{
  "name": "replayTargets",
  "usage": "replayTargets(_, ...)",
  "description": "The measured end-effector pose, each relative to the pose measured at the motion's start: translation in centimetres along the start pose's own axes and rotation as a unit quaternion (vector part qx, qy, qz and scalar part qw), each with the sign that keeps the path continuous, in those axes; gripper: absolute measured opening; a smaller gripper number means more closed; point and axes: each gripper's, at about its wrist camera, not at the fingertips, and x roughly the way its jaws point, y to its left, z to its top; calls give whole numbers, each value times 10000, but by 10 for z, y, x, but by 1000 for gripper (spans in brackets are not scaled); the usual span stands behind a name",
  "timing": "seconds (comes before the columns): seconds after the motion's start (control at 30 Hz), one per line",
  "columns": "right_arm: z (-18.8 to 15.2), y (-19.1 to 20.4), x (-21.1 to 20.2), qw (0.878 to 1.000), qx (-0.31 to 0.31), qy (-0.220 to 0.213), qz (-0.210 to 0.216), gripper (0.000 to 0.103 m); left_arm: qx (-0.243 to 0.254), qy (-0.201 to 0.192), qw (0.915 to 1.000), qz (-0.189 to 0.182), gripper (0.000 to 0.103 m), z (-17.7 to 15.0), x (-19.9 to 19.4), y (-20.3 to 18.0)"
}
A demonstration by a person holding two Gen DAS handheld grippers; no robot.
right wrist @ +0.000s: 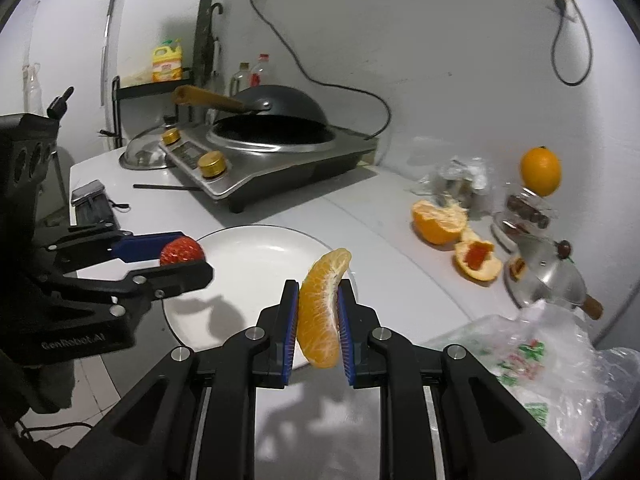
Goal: Organize fruits
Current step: 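Carry the strawberry and mandarin segment over the white plate with both tools, then open both tools to drop the strawberry and segment onto the plate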
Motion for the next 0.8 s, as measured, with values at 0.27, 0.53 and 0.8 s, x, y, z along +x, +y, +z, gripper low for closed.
replayTargets(0.27,1,20,29,9995,-66,217,218,20,-146,176,9997,-13,41,-10,14,20)
replayTargets(0.53,-8,30,54,9976,16,582,380,20,-204,310,9993,-88,41,-17,24,31)
replayTargets(0.8,-15,35,65,9956,27,796,498,20,-422,425,9982,-67,42,-18,27,41)
